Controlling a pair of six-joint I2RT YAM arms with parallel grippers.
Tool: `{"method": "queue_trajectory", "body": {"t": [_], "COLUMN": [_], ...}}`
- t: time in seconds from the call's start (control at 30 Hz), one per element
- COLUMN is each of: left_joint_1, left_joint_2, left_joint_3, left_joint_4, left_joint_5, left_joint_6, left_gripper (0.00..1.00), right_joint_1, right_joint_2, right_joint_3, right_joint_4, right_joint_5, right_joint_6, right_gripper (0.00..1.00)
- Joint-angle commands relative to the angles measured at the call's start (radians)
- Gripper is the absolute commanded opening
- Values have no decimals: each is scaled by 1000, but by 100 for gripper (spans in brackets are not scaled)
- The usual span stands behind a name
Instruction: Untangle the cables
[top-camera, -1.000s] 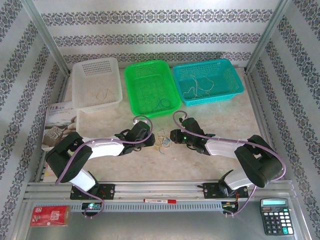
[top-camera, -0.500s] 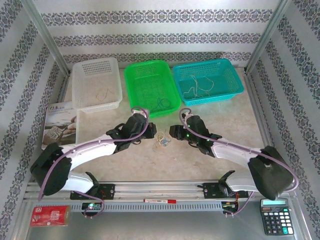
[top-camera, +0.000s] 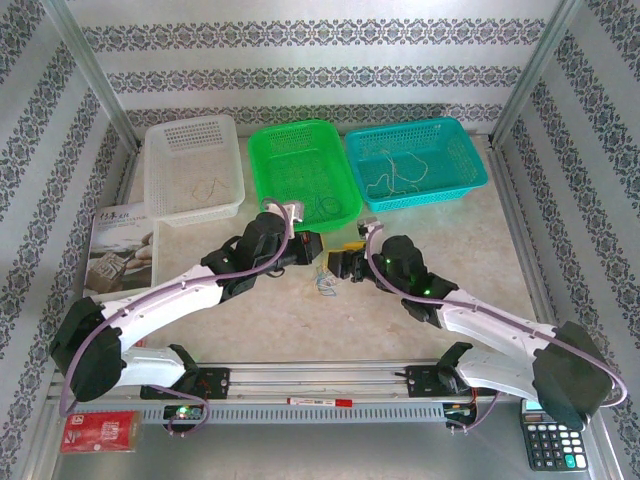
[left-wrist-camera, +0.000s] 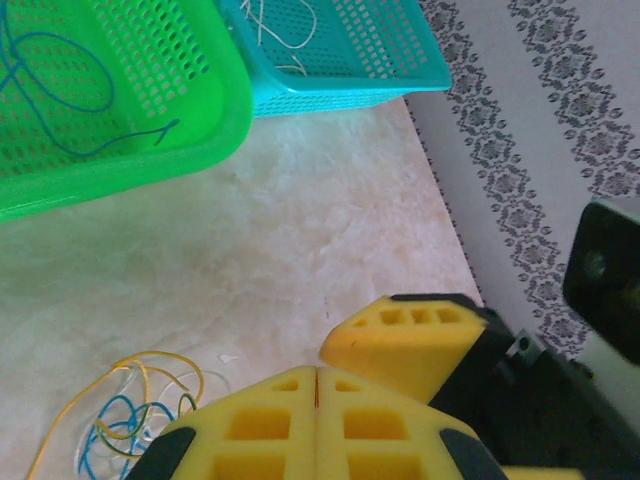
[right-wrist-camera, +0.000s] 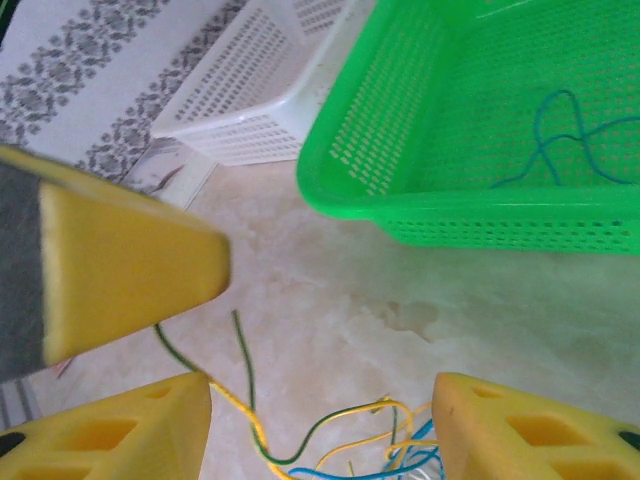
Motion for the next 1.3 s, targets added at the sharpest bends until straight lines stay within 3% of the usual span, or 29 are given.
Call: {"method": "queue_trajectory", "body": {"t": [0.0, 0.2, 0.43, 0.53, 0.7, 0.93, 1.1, 1.27], "left_joint_1": [-18, -21, -22, -23, -22, -22, -20, -14], "left_joint_2": [-26, -26, -72, -105, -155, -191, -196, -225], "left_joint_3": [42, 52, 78, 103, 164, 233, 262, 284], "left_joint_4": [7, 33, 60, 49, 5, -39, -69, -137], "left_joint_5": [25, 35, 44, 37, 16, -6, -20, -88], "left_joint_6": [-26, -54, -90, -87, -51, 1, 35, 111], "left_gripper": [0, 0, 0, 0, 0, 0, 0, 0], "right_joint_1": [22, 37, 39, 37, 34, 26, 18, -1], "right_joint_2": [13, 101, 195, 205, 187, 138, 90, 17], "right_joint_3": [-19, -22, -54, -70, -102, -129, -128, -122], "right_joint_4": [100, 171, 267, 284, 287, 272, 246, 186], "right_joint_5": [-31, -23, 24, 41, 65, 80, 72, 87], "right_joint_6": [-55, -49, -38, -36, -28, -16, -9, 2], "right_gripper": [60, 56, 32, 28, 28, 36, 35, 38]}}
